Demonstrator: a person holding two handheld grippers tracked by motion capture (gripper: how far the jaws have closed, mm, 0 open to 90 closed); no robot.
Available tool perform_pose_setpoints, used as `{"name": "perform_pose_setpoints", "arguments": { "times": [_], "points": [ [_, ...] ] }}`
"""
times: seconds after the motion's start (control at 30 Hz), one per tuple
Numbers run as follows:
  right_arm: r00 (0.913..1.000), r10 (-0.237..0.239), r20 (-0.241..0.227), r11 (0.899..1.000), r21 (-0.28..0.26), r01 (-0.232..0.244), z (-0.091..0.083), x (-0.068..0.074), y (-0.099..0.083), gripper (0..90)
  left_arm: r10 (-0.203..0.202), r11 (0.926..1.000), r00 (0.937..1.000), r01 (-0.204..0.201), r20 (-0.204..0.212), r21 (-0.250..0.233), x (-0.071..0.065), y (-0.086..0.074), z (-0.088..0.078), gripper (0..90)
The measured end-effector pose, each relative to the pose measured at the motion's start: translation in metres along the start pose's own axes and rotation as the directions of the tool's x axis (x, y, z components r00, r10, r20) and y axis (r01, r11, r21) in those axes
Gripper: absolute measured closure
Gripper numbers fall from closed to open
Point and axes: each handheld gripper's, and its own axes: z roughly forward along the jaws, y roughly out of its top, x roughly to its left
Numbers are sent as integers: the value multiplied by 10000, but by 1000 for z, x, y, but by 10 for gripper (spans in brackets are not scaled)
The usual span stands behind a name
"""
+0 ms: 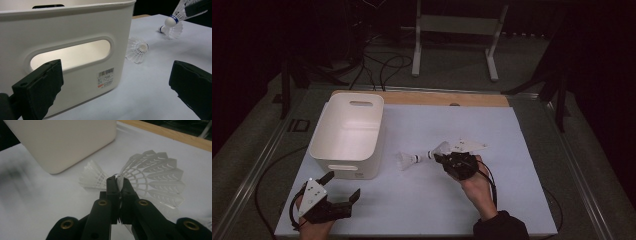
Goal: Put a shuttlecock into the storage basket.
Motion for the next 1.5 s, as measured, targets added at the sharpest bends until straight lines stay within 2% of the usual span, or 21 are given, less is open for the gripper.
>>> {"name": "perform_pose_setpoints", "arguments": {
  "times": [0.47,1.5],
  "points": [
    [9998,-130,-132,9997,-216,127,4,6,22,881,10,10000,10000,-10,4,-4,0,0,0,1],
    [9996,40,-294,9987,-512,-55,12,9,43,880,23,10000,10000,-23,20,4,0,0,0,1]
  ]
}}
